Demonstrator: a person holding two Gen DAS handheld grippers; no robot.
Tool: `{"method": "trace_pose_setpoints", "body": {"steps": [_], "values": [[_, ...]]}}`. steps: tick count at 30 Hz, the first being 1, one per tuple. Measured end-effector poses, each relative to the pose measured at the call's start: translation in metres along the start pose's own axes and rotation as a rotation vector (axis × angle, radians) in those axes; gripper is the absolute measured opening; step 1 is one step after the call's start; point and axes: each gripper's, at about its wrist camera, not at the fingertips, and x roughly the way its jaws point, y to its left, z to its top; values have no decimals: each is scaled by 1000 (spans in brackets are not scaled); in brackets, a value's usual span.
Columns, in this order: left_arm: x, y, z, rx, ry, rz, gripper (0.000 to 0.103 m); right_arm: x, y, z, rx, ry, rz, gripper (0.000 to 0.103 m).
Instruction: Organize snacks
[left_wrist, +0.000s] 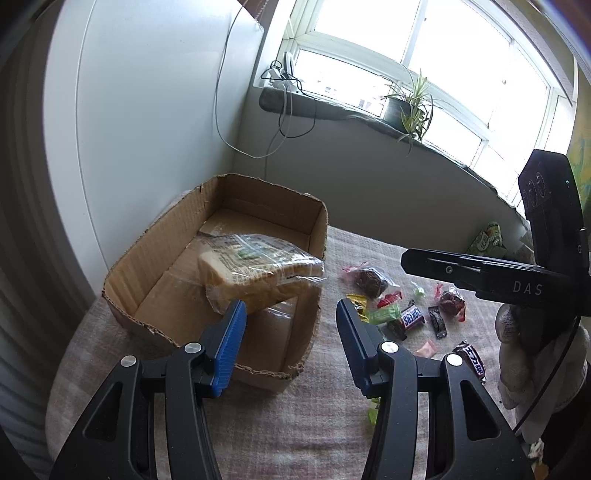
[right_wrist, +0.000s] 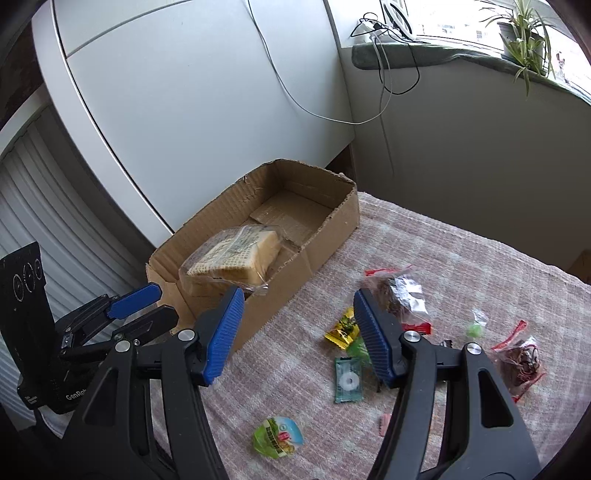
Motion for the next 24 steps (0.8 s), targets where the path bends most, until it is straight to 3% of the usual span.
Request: {"method": "trace_pose_setpoints", "body": {"steps": [2,5,10,17,24], "values": [[0,-7,-5,7,15,-11,51,-10,-10,-8,6,-6,-32,68],[-1,-18,-13,16,30,-25,62,-26,-23,-21,4,-15,-83,76],[0,-37,-28,45,64,-51,64,-49,-50,-49,16,-8,-164,83],[14,-63,-52,104,142,-79,64,-69,-95,-91,47,62,-275,84],[31,-83,-67,156,193,-86,64,-63,-119,-121,89,139,-275,84]]}}
